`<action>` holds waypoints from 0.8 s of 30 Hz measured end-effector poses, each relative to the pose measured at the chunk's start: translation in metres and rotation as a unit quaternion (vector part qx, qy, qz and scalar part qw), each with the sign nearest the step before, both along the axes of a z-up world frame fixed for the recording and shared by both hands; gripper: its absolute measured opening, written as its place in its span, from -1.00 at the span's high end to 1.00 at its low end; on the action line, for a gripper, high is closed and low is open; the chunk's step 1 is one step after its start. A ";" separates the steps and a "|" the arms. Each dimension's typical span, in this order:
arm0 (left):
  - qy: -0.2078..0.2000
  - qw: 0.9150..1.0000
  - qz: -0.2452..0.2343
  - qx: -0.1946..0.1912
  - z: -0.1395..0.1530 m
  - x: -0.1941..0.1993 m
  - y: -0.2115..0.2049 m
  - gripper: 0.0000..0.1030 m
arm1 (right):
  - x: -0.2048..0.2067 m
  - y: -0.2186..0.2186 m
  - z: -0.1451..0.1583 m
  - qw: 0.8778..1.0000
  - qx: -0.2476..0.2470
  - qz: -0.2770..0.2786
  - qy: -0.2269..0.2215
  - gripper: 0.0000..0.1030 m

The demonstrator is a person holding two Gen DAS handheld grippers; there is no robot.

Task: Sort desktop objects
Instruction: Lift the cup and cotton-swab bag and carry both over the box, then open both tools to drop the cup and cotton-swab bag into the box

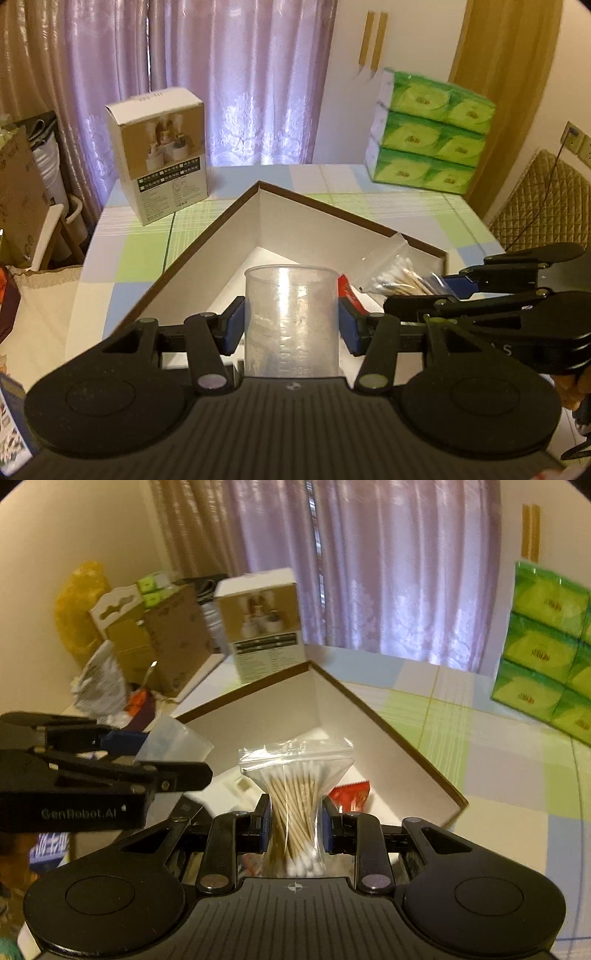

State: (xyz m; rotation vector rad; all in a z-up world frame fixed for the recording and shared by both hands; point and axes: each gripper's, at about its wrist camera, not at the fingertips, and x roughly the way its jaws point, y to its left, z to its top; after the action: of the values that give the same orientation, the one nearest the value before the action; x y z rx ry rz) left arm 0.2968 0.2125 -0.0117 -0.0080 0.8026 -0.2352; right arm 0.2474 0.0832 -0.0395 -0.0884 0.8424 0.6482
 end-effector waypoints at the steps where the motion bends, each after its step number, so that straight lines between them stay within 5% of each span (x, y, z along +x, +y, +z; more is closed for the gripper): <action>1: 0.003 1.000 0.001 0.000 -0.004 0.010 0.001 0.09 | 0.009 0.001 -0.005 1.000 0.005 -0.006 0.006 0.54; 13: 0.022 0.999 -0.017 0.022 -0.046 0.085 -0.002 0.08 | 0.067 0.022 -0.043 0.998 -0.033 -0.038 0.044 0.54; 24: 0.030 0.999 -0.023 0.035 -0.064 0.109 -0.009 0.10 | 0.082 0.028 -0.054 0.997 -0.039 -0.049 0.054 0.54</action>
State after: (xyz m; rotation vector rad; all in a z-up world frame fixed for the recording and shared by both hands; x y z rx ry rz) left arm 0.4057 0.2030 -0.0761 0.0703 0.8709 -0.2504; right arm 0.3294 0.1109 -0.0937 -0.0832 0.9711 0.5310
